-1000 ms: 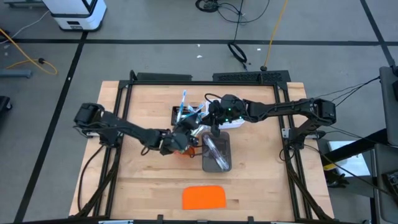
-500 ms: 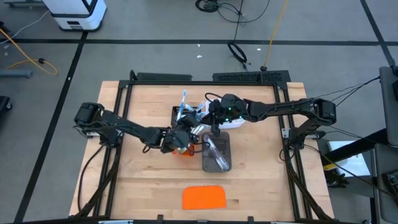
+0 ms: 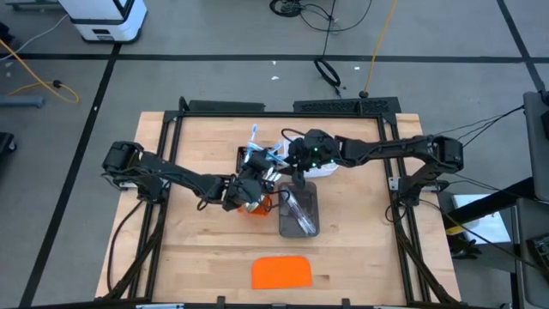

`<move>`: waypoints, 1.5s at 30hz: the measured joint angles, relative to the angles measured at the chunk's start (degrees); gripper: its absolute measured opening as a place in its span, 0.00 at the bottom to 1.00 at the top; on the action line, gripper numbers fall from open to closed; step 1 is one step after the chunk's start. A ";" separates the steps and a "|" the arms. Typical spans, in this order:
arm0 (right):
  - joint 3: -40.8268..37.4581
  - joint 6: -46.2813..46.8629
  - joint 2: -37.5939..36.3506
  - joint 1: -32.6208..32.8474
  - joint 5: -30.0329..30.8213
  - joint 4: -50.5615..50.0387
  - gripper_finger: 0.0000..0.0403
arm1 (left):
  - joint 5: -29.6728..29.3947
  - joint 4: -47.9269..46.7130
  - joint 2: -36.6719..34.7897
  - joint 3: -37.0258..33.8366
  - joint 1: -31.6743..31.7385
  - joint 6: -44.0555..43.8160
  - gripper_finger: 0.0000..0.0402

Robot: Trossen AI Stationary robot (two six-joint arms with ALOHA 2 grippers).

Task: Pick & Place Toothbrushes
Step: Put the blue toothbrush into the black bin

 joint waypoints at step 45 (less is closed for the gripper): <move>0.04 -3.65 -1.11 -4.06 0.15 -5.48 0.36 | 36.94 -38.09 -0.30 -0.02 15.48 -96.78 0.01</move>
